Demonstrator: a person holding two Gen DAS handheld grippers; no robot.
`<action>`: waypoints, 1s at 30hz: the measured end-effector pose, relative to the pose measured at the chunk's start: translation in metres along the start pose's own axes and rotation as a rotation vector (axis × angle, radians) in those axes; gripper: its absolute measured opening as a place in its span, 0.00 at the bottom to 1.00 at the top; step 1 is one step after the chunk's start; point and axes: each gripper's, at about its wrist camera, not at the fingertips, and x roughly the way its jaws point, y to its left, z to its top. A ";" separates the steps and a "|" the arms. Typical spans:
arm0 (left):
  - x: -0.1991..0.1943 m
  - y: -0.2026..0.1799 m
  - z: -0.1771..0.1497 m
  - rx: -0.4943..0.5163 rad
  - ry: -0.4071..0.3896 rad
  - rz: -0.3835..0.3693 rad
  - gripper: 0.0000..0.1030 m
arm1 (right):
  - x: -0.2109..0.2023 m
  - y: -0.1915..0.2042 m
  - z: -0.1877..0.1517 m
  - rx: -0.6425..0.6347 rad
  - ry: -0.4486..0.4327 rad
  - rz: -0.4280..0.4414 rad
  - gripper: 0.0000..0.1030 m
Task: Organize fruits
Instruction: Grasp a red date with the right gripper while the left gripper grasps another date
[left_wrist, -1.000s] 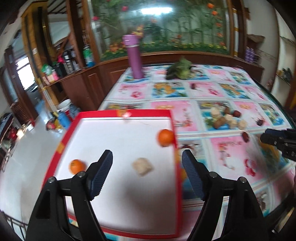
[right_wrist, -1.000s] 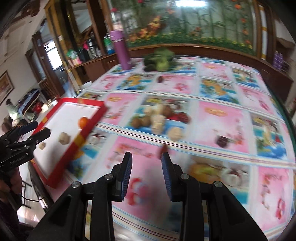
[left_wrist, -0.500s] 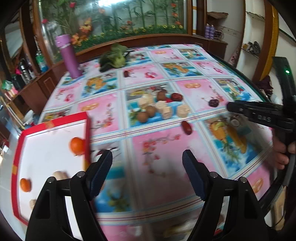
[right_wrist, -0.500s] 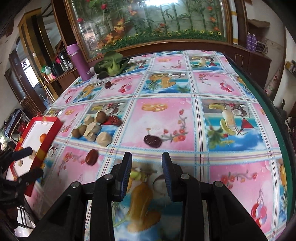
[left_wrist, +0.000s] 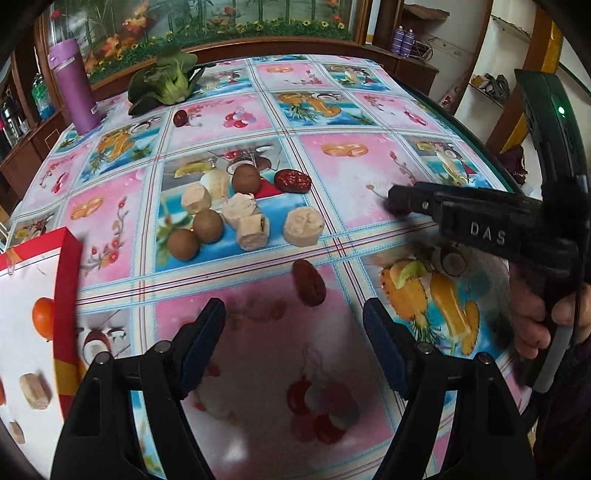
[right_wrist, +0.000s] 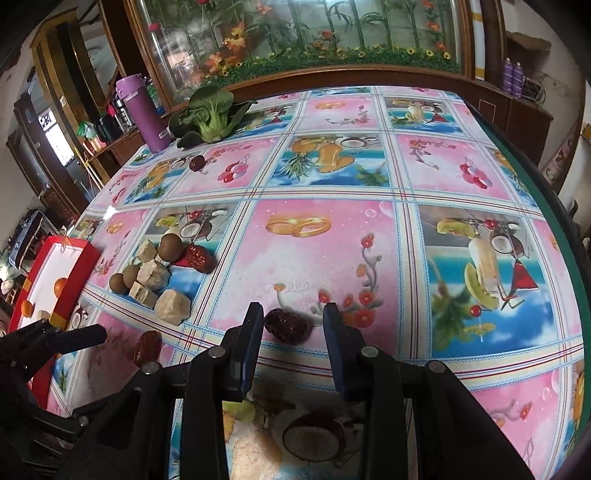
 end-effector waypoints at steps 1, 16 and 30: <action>0.002 0.000 0.001 -0.004 -0.001 0.000 0.71 | 0.002 0.002 -0.001 -0.010 0.007 -0.002 0.32; 0.014 0.003 0.006 0.016 -0.044 0.028 0.27 | 0.005 0.012 -0.003 -0.082 -0.004 -0.039 0.25; -0.003 0.024 -0.009 -0.035 -0.056 0.010 0.18 | -0.001 0.018 -0.008 -0.046 -0.025 0.005 0.25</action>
